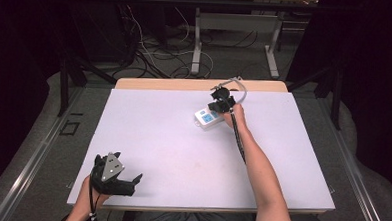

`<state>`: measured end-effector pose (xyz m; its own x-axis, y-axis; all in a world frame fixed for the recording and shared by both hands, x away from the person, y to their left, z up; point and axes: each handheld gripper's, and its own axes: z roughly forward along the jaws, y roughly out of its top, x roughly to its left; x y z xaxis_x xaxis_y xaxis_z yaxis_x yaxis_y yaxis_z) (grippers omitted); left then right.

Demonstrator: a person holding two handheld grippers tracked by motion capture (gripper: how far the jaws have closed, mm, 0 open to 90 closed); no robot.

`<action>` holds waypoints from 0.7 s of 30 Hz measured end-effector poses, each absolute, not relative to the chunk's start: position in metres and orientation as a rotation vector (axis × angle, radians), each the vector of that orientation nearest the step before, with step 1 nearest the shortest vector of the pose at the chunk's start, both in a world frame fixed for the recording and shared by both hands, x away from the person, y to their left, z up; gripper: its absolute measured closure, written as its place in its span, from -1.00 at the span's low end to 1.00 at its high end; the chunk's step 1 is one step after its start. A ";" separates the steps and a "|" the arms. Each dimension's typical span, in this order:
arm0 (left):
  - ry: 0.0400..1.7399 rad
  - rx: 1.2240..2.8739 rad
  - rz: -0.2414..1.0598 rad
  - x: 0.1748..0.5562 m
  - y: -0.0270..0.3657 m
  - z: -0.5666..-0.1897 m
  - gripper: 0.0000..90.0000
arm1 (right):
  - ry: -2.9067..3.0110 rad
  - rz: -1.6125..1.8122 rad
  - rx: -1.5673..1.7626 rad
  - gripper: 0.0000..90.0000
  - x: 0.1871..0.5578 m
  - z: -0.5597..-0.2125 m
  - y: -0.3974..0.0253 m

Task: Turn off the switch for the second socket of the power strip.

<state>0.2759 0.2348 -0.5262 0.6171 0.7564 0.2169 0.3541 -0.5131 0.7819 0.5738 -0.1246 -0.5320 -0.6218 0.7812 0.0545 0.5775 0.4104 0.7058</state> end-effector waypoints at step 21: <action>0.866 2.129 0.721 0.275 0.234 -0.526 -0.99 | 2.358 1.038 1.191 1.00 0.573 -0.533 -0.124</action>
